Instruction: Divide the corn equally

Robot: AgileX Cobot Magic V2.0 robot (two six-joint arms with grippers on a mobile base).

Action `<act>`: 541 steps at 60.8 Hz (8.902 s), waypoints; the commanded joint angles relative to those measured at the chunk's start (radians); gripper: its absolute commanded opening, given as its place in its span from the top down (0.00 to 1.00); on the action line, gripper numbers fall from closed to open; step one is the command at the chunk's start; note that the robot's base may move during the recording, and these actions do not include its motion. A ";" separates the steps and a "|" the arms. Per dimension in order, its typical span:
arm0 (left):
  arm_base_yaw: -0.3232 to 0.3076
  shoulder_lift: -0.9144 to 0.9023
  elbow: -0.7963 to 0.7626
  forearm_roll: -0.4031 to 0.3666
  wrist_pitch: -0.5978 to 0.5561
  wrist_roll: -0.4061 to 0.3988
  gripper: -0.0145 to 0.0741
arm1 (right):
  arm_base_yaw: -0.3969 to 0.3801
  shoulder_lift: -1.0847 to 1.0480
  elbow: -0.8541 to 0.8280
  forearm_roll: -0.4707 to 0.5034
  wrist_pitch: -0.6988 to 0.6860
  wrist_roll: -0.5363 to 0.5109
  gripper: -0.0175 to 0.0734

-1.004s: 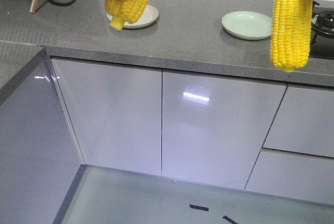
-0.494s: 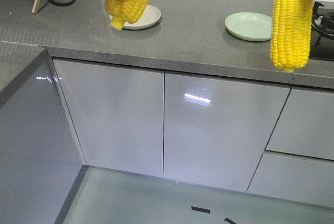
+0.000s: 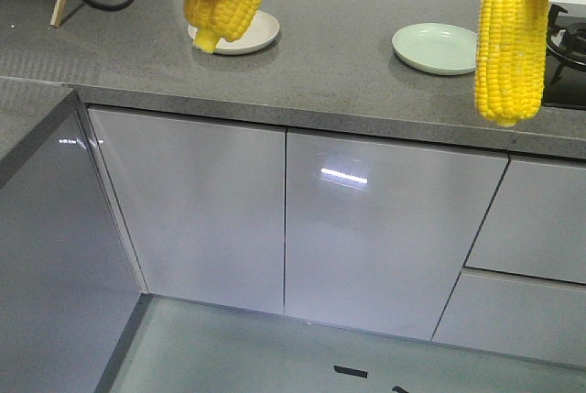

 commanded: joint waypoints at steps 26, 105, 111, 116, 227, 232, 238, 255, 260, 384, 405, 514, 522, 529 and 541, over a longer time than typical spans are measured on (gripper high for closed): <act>-0.001 -0.037 -0.032 -0.020 -0.067 -0.009 0.84 | -0.003 -0.028 -0.030 0.019 -0.067 -0.006 0.81; -0.001 -0.037 -0.032 -0.020 -0.067 -0.009 0.84 | -0.003 -0.028 -0.030 0.019 -0.067 -0.006 0.81; -0.001 -0.037 -0.032 -0.020 -0.067 -0.009 0.84 | -0.003 -0.028 -0.030 0.019 -0.067 -0.006 0.81; -0.001 -0.037 -0.032 -0.020 -0.067 -0.009 0.84 | -0.003 -0.028 -0.030 0.019 -0.067 -0.006 0.81; -0.001 -0.037 -0.032 -0.020 -0.067 -0.009 0.84 | -0.003 -0.028 -0.030 0.019 -0.067 -0.006 0.81; -0.001 -0.037 -0.032 -0.020 -0.067 -0.009 0.84 | -0.003 -0.028 -0.030 0.019 -0.067 -0.006 0.81; -0.001 -0.037 -0.032 -0.020 -0.067 -0.009 0.84 | -0.003 -0.028 -0.030 0.019 -0.067 -0.006 0.81; -0.001 -0.037 -0.032 -0.020 -0.067 -0.009 0.84 | -0.003 -0.028 -0.030 0.019 -0.067 -0.006 0.81; -0.001 -0.037 -0.032 -0.020 -0.067 -0.009 0.84 | -0.003 -0.028 -0.030 0.019 -0.067 -0.006 0.81; -0.001 -0.037 -0.032 -0.020 -0.067 -0.009 0.84 | -0.003 -0.028 -0.030 0.019 -0.067 -0.006 0.81; -0.001 -0.037 -0.032 -0.020 -0.067 -0.009 0.84 | -0.003 -0.028 -0.030 0.019 -0.067 -0.006 0.81; -0.001 -0.037 -0.032 -0.020 -0.067 -0.009 0.84 | -0.003 -0.028 -0.030 0.019 -0.067 -0.006 0.81; -0.001 -0.037 -0.032 -0.020 -0.067 -0.009 0.84 | -0.003 -0.028 -0.030 0.019 -0.067 -0.006 0.81; -0.001 -0.037 -0.032 -0.020 -0.067 -0.009 0.84 | -0.003 -0.028 -0.030 0.019 -0.067 -0.006 0.81; -0.001 -0.037 -0.032 -0.020 -0.067 -0.009 0.84 | -0.003 -0.028 -0.030 0.019 -0.067 -0.006 0.81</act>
